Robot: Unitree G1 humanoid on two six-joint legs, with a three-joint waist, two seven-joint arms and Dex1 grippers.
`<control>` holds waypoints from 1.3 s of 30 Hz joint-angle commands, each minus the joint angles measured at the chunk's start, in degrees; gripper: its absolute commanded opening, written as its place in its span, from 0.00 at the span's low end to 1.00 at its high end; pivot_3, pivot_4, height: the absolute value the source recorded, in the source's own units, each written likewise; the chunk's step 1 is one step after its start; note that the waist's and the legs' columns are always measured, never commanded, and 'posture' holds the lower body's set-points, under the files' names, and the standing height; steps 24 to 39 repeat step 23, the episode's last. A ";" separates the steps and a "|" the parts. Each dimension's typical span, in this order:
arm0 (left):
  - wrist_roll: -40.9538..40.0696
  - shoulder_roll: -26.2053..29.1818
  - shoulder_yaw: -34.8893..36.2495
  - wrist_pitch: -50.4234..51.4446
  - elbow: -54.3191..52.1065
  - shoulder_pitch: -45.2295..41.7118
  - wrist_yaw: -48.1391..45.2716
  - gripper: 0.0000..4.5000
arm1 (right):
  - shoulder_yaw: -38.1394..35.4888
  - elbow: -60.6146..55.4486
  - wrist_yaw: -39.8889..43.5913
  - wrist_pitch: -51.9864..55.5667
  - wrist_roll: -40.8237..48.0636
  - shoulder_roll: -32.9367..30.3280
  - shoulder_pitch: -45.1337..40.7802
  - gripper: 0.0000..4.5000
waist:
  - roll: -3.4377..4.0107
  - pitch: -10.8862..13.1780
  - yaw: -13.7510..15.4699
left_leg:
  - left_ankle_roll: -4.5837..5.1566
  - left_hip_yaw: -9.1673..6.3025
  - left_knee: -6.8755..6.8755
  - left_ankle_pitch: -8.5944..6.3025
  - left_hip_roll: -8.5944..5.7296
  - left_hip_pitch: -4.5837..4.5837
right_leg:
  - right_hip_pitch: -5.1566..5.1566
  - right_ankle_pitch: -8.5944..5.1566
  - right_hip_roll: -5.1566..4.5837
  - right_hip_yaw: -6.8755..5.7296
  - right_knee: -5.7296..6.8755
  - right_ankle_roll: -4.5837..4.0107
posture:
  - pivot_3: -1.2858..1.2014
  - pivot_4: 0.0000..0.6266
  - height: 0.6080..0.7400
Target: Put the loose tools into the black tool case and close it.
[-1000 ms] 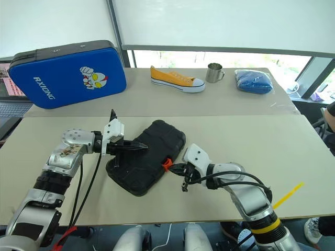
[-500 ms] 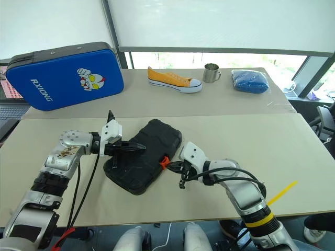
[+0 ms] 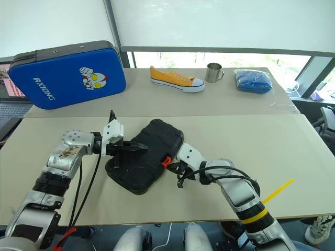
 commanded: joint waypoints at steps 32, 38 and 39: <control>-6.38 7.14 30.94 -11.77 -15.58 44.89 16.39 1.00 | -27.76 8.54 20.37 -39.41 13.83 -13.48 16.72 0.99 | -0.71 0.82 1.15 | -0.04 0.07 -0.40 -0.03 0.22 -0.83 | -0.93 0.17 -0.32 0.15 -0.31 -0.28 | 0.52 0.24 1.00; -6.38 7.14 30.94 -11.77 -15.58 44.89 16.39 1.00 | -27.76 8.54 20.37 -39.41 13.83 -13.48 16.72 0.99 | -0.71 0.82 1.15 | -0.04 0.07 -0.40 -0.03 0.22 -0.83 | -0.93 0.17 -0.32 0.15 -0.31 -0.28 | 0.52 0.24 1.00; -6.38 7.14 30.94 -11.77 -15.58 44.89 16.39 1.00 | -27.76 8.54 20.37 -39.41 13.83 -13.48 16.72 0.99 | -0.71 0.82 1.15 | -0.04 0.07 -0.40 -0.03 0.22 -0.83 | -0.93 0.17 -0.32 0.15 -0.31 -0.28 | 0.52 0.24 1.00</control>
